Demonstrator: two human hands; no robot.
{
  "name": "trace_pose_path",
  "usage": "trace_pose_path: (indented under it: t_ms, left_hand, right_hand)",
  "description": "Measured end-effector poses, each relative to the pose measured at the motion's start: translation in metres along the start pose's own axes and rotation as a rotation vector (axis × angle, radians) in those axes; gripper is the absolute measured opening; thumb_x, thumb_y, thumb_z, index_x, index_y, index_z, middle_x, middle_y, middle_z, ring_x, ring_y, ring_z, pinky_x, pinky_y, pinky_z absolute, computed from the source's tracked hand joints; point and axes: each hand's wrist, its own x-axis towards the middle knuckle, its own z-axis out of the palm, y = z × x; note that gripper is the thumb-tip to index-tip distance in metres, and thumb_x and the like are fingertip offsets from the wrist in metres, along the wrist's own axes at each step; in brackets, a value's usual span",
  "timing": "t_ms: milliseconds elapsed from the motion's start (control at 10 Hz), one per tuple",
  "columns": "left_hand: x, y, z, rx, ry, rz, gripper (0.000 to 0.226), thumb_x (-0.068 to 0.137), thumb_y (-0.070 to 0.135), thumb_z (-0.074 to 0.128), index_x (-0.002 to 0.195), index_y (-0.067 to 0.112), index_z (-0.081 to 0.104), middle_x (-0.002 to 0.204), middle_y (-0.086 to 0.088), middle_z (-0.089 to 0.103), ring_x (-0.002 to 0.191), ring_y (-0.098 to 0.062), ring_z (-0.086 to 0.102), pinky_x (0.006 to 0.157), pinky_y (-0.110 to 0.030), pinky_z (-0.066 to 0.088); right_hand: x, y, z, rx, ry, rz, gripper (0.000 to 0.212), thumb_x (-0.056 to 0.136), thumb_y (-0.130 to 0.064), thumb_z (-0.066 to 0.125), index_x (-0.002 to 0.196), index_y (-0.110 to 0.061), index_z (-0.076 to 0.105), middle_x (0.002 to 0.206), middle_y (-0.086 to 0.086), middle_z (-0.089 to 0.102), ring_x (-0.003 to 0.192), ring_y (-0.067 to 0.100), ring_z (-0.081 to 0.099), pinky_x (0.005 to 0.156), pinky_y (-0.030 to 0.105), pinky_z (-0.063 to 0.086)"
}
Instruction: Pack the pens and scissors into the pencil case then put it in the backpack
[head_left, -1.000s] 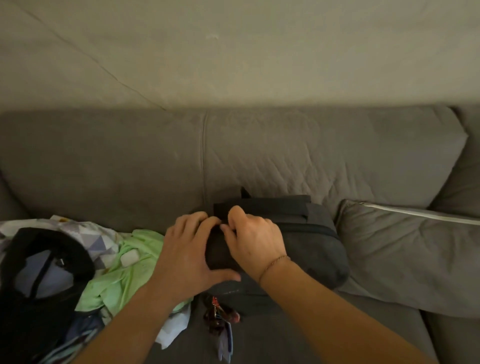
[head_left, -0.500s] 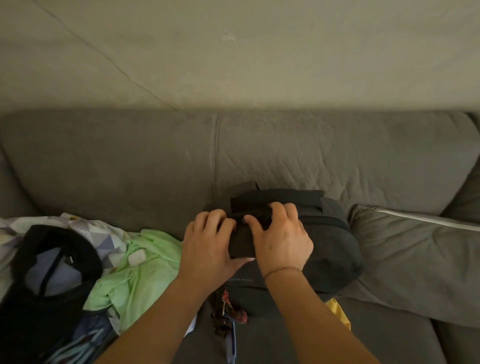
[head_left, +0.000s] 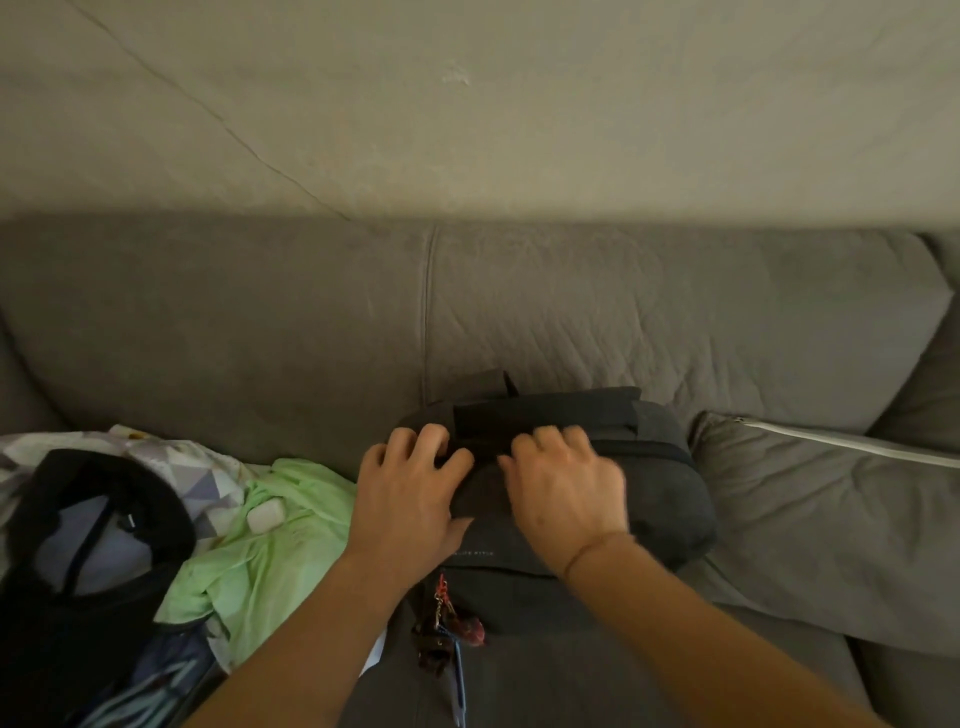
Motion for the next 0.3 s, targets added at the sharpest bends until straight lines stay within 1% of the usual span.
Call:
trace_pose_path:
  t_ms: [100,200,300]
  left_hand:
    - [0.0,0.0,0.0,0.037,-0.082,-0.021,0.061,0.051,0.046,0.082,0.103,0.026,0.059,0.107,-0.005,0.054,0.091,-0.028,0.052,0.071,-0.042,0.048]
    - [0.003,0.007,-0.003,0.02,-0.054,-0.081,0.061,0.052,0.05,0.082,0.102,0.024,0.058,0.107,-0.004,0.054,0.093,-0.028,0.052,0.076,-0.044,0.047]
    - [-0.009,0.011,-0.009,-0.044,-0.067,-0.106,0.063,0.057,0.061,0.075,0.104,0.026,0.056,0.11,-0.001,0.052,0.098,-0.025,0.051,0.082,-0.042,0.047]
  right_hand:
    - [-0.003,0.039,-0.005,-0.036,0.033,0.019,0.021,0.083,-0.029,0.066,0.069,-0.014,0.061,0.068,0.006,0.058,0.062,0.029,0.057,0.039,0.029,0.036]
    - [-0.002,0.059,-0.01,0.066,0.01,-0.027,0.025,0.086,-0.036,0.061,0.068,-0.019,0.057,0.065,0.0,0.058,0.059,0.023,0.056,0.043,0.026,0.03]
    - [-0.01,0.069,-0.029,0.208,-0.105,-0.04,0.033,0.088,-0.054,0.045,0.068,-0.029,0.052,0.061,-0.01,0.053,0.057,0.011,0.052,0.048,0.026,0.036]
